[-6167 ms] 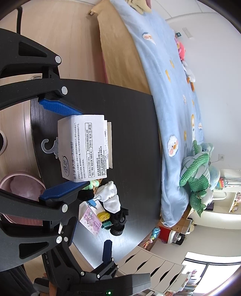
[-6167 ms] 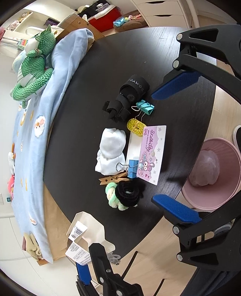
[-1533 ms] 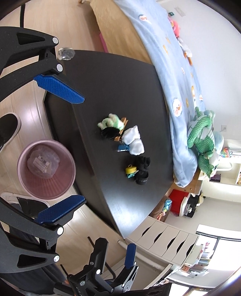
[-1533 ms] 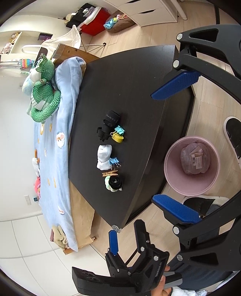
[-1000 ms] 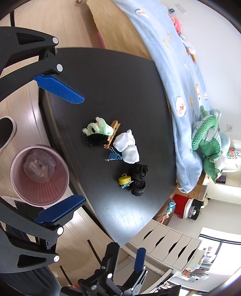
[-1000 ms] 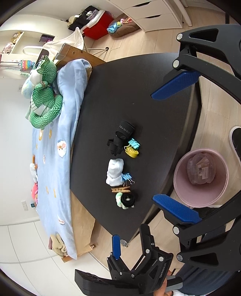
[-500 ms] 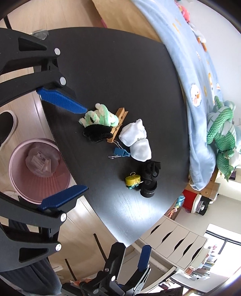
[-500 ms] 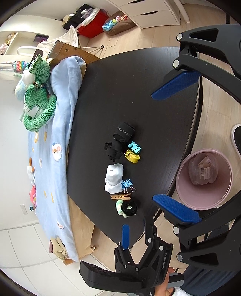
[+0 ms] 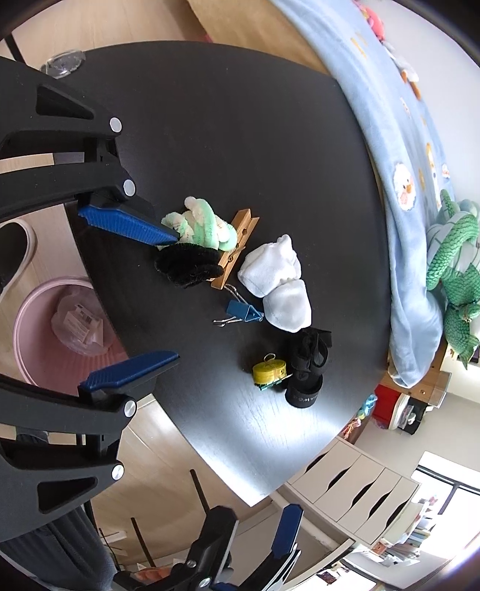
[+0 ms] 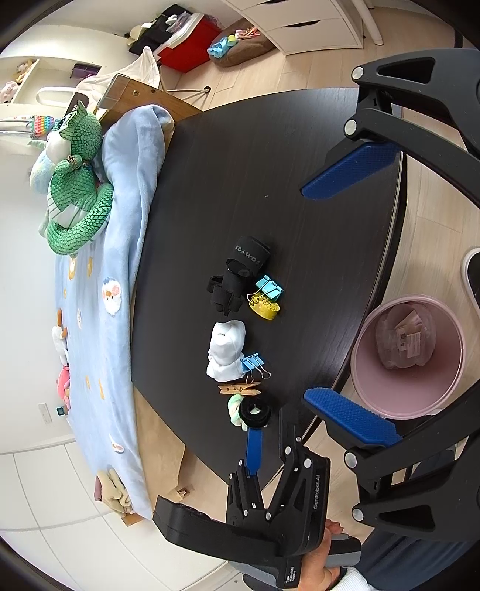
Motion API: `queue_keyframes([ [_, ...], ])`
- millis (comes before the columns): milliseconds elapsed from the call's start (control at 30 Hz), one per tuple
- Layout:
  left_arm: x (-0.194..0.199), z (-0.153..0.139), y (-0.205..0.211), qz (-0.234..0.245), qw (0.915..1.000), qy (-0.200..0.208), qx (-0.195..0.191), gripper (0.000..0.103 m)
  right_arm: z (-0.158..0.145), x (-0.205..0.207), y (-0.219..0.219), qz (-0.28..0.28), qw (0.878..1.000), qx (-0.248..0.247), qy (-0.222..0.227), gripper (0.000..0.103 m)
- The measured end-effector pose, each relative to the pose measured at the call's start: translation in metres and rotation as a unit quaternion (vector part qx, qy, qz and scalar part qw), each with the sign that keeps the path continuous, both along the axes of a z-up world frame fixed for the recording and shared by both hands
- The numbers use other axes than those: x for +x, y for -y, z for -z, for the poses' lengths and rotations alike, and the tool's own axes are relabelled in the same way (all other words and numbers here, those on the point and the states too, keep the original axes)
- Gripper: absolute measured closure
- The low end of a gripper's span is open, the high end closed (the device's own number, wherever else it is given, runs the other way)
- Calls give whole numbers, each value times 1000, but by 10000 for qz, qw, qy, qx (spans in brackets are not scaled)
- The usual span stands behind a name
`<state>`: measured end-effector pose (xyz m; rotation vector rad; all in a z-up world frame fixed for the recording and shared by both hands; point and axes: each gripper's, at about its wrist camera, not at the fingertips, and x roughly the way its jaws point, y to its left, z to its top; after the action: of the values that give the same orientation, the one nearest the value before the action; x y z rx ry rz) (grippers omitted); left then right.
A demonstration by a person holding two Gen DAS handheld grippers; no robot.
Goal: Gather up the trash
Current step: 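Move the left tool to the black hair tie and grasp it, then grasp the black SOAYOS wrist strap with the right tool while the left holds the hair tie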
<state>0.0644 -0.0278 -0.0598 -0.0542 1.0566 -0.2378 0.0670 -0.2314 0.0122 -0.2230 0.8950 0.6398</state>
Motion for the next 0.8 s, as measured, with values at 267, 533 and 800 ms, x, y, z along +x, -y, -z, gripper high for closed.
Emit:
queue_keyframes([
  [267, 9, 2, -5, -223, 9997, -2, 23, 51, 1, 0, 0, -11, 10000, -16, -3, 3],
  [533, 12, 2, -10, -383, 9993, 30, 42, 83, 5, 1, -1, -15, 10000, -64, -30, 3],
  [800, 6, -10, -5, -259, 9993, 257, 74, 100, 6, -1, -3, -23, 10000, -60, -24, 3],
])
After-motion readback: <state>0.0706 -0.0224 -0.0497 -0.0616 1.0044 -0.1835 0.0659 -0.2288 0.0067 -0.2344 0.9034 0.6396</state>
